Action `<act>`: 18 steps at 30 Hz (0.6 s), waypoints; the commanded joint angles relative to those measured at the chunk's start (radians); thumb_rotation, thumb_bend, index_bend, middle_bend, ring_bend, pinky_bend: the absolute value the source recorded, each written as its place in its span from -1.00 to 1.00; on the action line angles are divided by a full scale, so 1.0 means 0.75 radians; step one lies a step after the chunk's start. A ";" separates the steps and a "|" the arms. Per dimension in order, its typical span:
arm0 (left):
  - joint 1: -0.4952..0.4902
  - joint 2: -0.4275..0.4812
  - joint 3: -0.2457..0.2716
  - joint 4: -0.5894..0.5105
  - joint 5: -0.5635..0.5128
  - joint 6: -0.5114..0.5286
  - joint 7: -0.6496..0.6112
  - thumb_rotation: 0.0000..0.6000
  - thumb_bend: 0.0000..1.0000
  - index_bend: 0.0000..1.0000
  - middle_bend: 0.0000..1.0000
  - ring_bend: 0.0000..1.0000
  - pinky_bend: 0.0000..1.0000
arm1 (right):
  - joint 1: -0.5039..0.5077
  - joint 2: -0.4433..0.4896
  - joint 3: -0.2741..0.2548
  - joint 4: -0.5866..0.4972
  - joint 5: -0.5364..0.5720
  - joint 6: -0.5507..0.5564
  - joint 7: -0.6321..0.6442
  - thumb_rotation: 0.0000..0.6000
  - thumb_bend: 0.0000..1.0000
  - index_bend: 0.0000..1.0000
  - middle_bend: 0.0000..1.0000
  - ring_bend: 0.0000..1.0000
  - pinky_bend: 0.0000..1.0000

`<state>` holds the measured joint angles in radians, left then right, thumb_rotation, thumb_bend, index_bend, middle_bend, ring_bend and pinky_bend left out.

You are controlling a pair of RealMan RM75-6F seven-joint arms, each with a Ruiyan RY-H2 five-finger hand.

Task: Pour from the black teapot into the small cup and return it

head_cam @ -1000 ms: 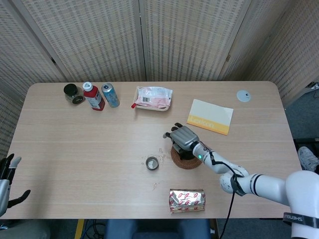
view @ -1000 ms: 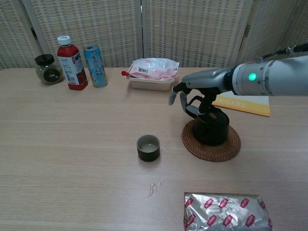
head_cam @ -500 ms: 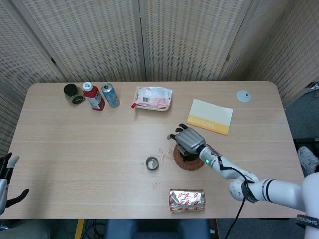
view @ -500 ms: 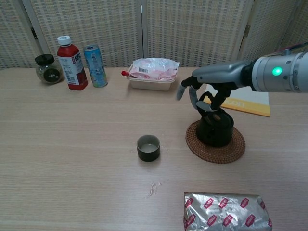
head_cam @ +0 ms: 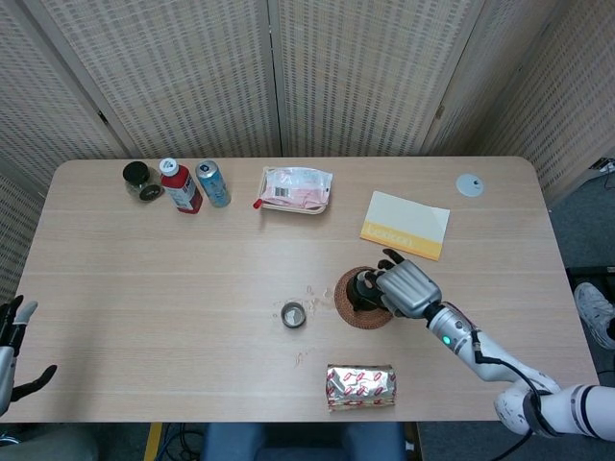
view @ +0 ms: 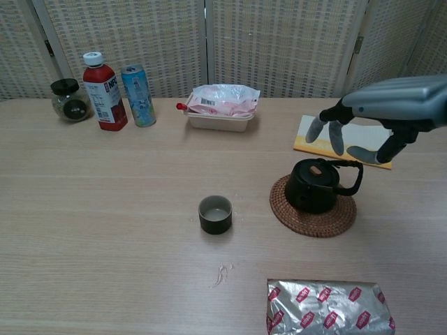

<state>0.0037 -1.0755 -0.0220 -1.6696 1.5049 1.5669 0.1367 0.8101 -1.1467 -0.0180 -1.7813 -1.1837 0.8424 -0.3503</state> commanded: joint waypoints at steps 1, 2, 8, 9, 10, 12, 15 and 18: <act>-0.003 -0.003 -0.001 -0.006 0.006 0.000 0.006 1.00 -0.63 -0.95 -1.00 -0.99 -0.99 | -0.023 0.011 -0.011 -0.015 -0.010 0.028 -0.033 1.00 -0.53 -0.54 -0.30 -0.58 -0.84; -0.004 -0.004 -0.002 -0.008 0.007 0.001 0.007 1.00 -0.63 -0.95 -1.00 -0.99 -0.99 | -0.028 0.013 -0.012 -0.014 -0.008 0.036 -0.044 1.00 -0.68 -0.54 -0.31 -0.58 -0.84; -0.002 -0.006 0.000 -0.014 0.005 -0.001 0.016 1.00 -0.63 -0.94 -1.00 -0.99 -0.99 | -0.040 0.019 -0.015 0.029 0.066 0.032 -0.115 1.00 -1.00 -0.54 -0.32 -0.62 -0.84; -0.002 -0.007 0.001 -0.014 0.003 -0.002 0.016 1.00 -0.63 -0.94 -1.00 -0.99 -0.99 | -0.040 0.019 -0.016 0.040 0.082 0.020 -0.118 1.00 -1.00 -0.54 -0.32 -0.62 -0.84; -0.001 -0.008 0.002 -0.015 0.003 -0.003 0.018 1.00 -0.63 -0.94 -1.00 -0.99 -0.99 | -0.041 0.018 -0.016 0.050 0.091 0.012 -0.116 1.00 -1.00 -0.54 -0.32 -0.63 -0.84; -0.001 -0.010 0.003 -0.015 0.002 -0.005 0.021 1.00 -0.63 -0.94 -1.00 -0.99 -0.99 | -0.043 0.013 -0.017 0.072 0.105 -0.003 -0.106 1.00 -1.00 -0.54 -0.32 -0.64 -0.84; -0.003 -0.013 0.004 -0.017 0.000 -0.010 0.026 1.00 -0.63 -0.94 -1.00 -0.99 -0.99 | -0.047 -0.004 -0.023 0.122 0.111 -0.034 -0.091 1.00 -1.00 -0.54 -0.32 -0.64 -0.84; -0.005 -0.015 0.004 -0.020 0.000 -0.015 0.032 1.00 -0.63 -0.94 -1.00 -0.99 -0.99 | -0.052 -0.027 -0.022 0.164 0.108 -0.050 -0.072 1.00 -1.00 -0.54 -0.32 -0.64 -0.84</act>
<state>0.0000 -1.0865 -0.0188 -1.6841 1.5052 1.5557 0.1607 0.7739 -1.1572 -0.0342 -1.6713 -1.1025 0.8133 -0.4127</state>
